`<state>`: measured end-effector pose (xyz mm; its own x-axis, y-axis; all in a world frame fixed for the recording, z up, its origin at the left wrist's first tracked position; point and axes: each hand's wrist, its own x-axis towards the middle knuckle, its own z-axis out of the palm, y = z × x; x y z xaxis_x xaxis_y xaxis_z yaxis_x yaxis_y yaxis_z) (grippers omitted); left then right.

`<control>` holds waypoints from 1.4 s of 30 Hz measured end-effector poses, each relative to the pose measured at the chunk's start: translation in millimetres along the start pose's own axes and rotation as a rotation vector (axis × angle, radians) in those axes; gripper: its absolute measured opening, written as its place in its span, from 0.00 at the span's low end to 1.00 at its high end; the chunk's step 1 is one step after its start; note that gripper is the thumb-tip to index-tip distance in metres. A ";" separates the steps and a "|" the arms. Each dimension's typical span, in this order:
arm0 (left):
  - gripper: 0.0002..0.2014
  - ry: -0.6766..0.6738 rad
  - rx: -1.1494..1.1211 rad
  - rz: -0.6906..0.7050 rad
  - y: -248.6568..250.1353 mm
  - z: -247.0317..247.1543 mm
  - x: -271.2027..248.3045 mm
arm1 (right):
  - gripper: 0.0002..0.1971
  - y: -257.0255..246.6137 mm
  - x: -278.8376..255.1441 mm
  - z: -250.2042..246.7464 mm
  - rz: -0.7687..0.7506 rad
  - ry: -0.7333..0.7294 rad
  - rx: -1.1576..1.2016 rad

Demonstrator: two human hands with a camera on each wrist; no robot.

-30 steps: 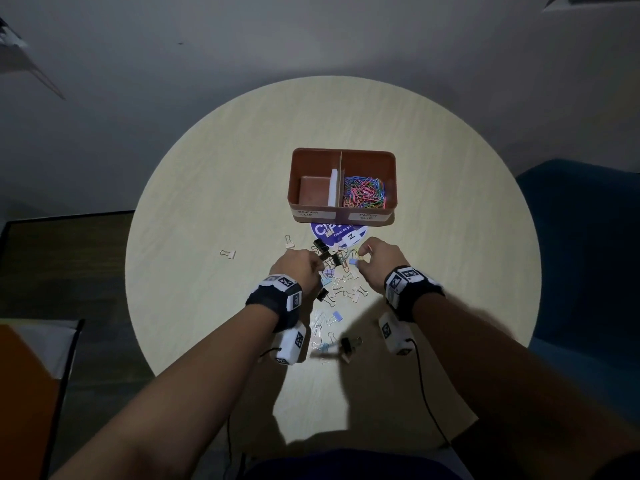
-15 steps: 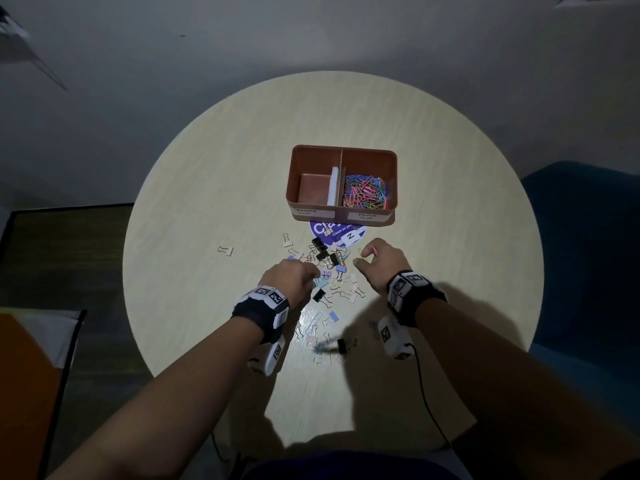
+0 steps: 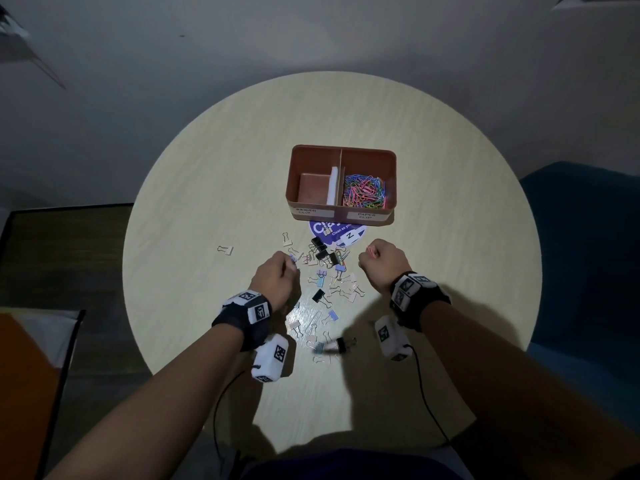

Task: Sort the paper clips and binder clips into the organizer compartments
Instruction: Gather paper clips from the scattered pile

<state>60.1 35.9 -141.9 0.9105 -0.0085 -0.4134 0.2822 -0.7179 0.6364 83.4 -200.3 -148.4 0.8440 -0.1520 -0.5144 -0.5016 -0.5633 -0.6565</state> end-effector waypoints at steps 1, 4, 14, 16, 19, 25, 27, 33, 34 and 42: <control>0.08 0.012 -0.059 -0.031 -1.8 -0.1 0.5 | 0.03 -1.0 0.5 1.2 0.017 -0.021 0.078; 0.07 0.030 -0.224 -0.072 -4.9 -1.0 0.8 | 0.10 -4.8 1.0 3.4 0.059 -0.101 0.298; 0.07 -0.056 -0.142 -0.053 25.6 0.8 13.7 | 0.06 -15.1 5.4 5.0 -0.220 -0.124 -0.183; 0.05 -0.080 -0.035 0.059 39.3 7.2 20.5 | 0.09 -11.7 8.1 4.8 -0.274 -0.133 -0.333; 0.09 -0.161 0.178 0.231 55.0 16.2 32.9 | 0.07 -2.0 11.6 3.1 -0.268 -0.119 -0.394; 0.13 -0.218 0.599 0.351 75.4 32.0 48.2 | 0.07 13.8 9.3 -6.5 -0.247 -0.110 -0.417; 0.12 -0.226 0.679 0.356 77.3 33.4 51.8 | 0.08 20.6 8.8 -9.6 -0.244 -0.091 -0.381; 0.07 -0.233 0.742 0.304 83.8 32.7 56.1 | 0.06 21.3 7.1 -18.8 -0.101 -0.044 -0.124; 0.06 -0.233 0.748 0.299 83.0 32.3 55.8 | 0.08 18.5 7.8 -20.6 -0.050 -0.063 -0.048; 0.07 -0.292 0.868 0.349 78.4 29.1 47.6 | 0.11 10.1 3.4 -23.3 0.161 -0.193 0.486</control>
<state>116.7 -41.1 -130.7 0.7572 -0.4054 -0.5122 -0.4155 -0.9039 0.1012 85.6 -225.4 -143.9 0.7222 -0.0279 -0.6911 -0.6900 -0.0977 -0.7172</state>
